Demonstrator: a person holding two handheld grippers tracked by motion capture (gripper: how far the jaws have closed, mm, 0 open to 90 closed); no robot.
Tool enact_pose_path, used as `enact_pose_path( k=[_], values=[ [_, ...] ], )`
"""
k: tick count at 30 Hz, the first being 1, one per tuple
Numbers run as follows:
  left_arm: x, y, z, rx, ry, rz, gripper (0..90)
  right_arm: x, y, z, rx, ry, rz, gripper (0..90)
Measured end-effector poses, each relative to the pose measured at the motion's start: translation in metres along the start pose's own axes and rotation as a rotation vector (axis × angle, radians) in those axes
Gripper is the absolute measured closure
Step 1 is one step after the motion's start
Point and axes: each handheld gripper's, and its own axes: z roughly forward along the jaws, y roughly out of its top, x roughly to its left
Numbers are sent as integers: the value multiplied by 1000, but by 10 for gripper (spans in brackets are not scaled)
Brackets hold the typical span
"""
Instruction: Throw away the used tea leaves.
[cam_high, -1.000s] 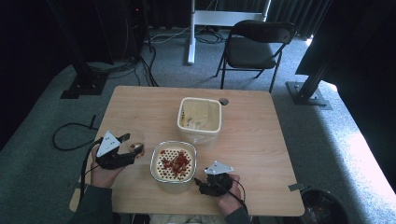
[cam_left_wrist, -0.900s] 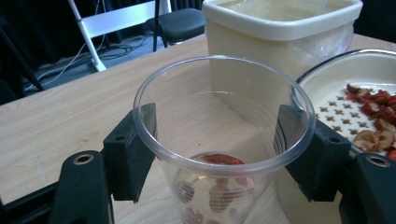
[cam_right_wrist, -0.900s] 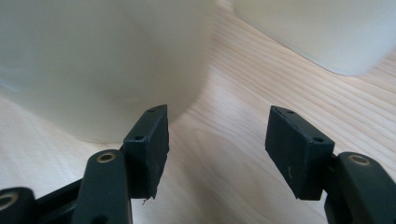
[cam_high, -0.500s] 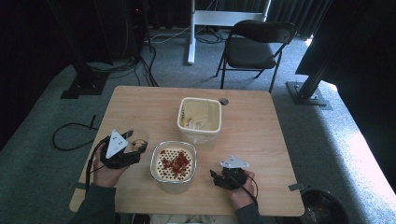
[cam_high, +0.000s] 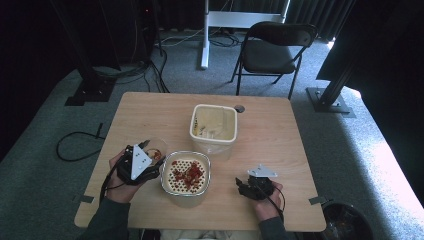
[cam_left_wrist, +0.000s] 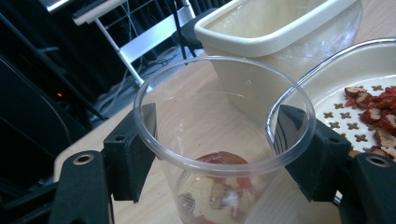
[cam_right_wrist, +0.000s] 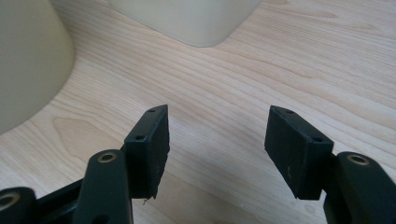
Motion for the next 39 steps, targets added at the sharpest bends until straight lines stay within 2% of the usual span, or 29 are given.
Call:
enact_pose_path(
  k=[9,14,21,25,27,31,39],
  values=[
    [-11,12,-1,19,24,116,315,-1,-2,1,13,-13,-3,393],
    [-16,17,-2,44,56,209,316,-3,-4,3,23,-19,-1,393],
    [-22,21,-5,74,105,309,315,-5,-5,4,28,-28,7,393],
    [-27,22,-6,85,115,357,315,-6,-5,4,32,-32,10,393],
    [-28,23,-6,84,112,368,315,-7,-6,5,36,-33,11,393],
    [-33,25,-7,96,126,421,315,-8,-7,6,44,-37,11,393],
    [-38,29,-10,101,140,483,315,-11,-9,9,57,-44,23,391]
  ],
)
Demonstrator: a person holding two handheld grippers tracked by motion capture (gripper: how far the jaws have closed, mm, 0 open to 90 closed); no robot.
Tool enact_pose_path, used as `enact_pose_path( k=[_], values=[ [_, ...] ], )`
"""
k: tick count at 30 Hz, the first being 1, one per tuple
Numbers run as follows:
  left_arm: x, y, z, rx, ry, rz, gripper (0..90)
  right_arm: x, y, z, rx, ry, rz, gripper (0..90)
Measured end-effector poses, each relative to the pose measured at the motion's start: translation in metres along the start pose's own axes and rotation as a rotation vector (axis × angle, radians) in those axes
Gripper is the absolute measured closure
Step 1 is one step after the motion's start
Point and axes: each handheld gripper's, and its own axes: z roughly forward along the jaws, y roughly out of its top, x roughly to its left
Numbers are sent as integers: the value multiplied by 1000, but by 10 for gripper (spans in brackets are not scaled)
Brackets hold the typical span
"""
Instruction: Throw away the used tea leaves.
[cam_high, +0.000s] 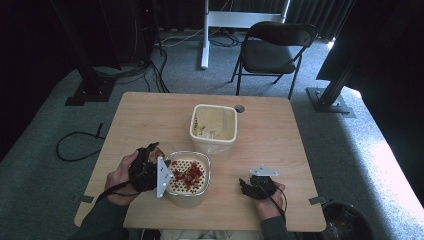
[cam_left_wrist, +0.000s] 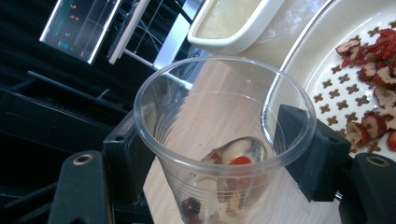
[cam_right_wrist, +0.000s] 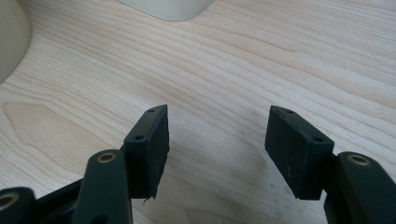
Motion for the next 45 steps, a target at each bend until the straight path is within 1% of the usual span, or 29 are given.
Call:
enact_pose_path(
  k=[6,7,10,13,14,17,22,25,33,38,42,45],
  values=[
    [-5,3,-1,9,12,66,316,-2,-1,3,11,-5,4,390],
    [-5,4,0,10,16,72,316,-2,-1,3,11,-5,4,390],
    [-6,6,1,21,30,107,315,-3,-2,3,13,-4,6,389],
    [-8,9,2,39,52,157,315,-3,-2,3,13,-3,8,389],
    [-8,11,3,44,55,175,315,-3,-2,3,13,-3,9,389],
    [-8,14,4,48,54,211,315,-3,-2,3,11,-2,11,388],
    [-10,18,4,58,65,291,315,-3,-2,4,11,1,14,385],
    [-12,20,3,68,85,339,315,-4,-2,4,11,1,15,386],
    [-16,25,2,70,108,413,315,-4,-2,4,9,7,20,386],
    [-20,27,1,61,110,440,316,-4,-2,4,8,8,18,386],
    [-20,27,2,81,116,465,315,-4,-2,4,8,8,18,386],
    [-20,29,1,74,119,478,316,-4,-2,4,8,9,18,386]
  ],
)
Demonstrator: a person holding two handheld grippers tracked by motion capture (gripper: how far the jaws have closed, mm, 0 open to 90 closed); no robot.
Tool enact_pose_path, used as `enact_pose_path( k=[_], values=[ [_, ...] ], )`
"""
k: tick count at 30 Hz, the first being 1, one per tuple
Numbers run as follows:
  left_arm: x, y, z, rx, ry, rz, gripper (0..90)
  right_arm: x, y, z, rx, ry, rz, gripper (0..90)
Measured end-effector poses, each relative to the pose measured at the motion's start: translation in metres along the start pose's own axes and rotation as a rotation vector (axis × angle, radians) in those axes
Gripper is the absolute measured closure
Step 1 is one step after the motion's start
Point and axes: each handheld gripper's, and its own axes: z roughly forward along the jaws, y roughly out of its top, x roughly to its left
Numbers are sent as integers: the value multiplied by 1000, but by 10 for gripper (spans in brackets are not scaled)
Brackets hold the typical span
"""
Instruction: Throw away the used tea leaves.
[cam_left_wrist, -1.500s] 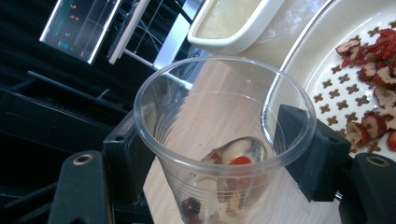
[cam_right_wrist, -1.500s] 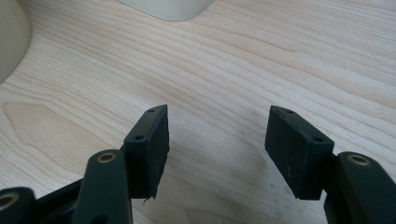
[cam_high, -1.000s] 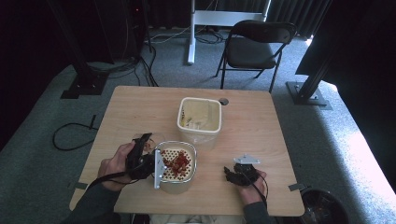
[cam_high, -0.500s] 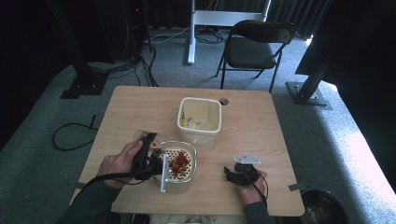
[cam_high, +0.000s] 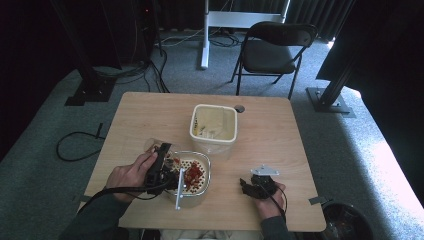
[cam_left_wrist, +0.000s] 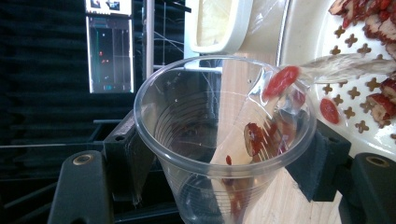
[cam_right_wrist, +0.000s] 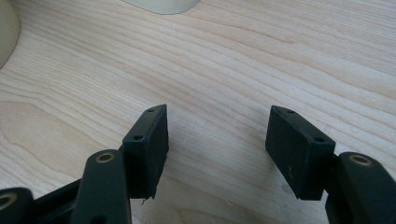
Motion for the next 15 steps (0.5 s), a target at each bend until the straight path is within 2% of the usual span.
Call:
enact_pose_path(
  k=[10,11,15],
  values=[
    [-2,4,-2,-4,14,38,316,0,0,0,0,0,-1,386],
    [-2,5,-2,-6,17,60,316,0,0,0,0,1,-1,386],
    [-2,6,-2,-3,21,64,317,0,0,0,0,1,0,386]
  ],
)
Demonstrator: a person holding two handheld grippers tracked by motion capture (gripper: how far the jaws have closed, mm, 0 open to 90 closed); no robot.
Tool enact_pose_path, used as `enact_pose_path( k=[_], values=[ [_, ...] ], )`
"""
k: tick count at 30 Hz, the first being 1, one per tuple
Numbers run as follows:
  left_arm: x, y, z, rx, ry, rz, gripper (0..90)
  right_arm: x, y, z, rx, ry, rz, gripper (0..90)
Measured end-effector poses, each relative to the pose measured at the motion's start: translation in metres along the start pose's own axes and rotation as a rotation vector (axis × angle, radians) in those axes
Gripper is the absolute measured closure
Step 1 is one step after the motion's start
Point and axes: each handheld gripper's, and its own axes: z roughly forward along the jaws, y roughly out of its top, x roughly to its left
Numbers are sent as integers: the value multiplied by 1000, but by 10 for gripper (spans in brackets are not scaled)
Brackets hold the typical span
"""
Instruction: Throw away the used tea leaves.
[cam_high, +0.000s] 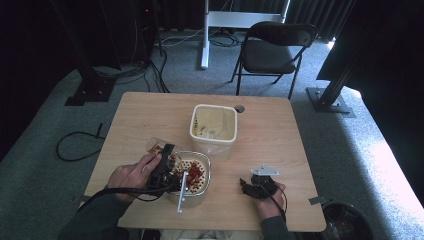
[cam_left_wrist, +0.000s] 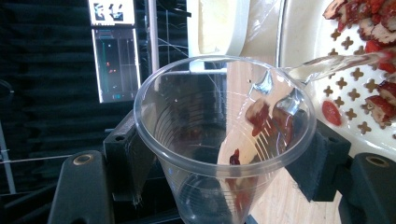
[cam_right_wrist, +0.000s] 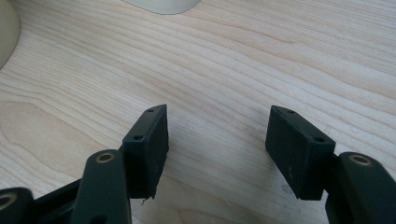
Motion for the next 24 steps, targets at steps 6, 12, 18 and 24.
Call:
enact_pose_path(
  k=[6,12,18,24],
  values=[
    [-1,1,0,4,11,20,316,0,0,0,0,0,0,386],
    [-2,1,1,7,15,26,317,0,0,0,0,0,0,386],
    [-3,2,1,12,26,53,317,0,0,0,0,0,0,386],
    [-4,3,2,13,36,73,317,0,0,0,0,1,-1,386]
  ],
)
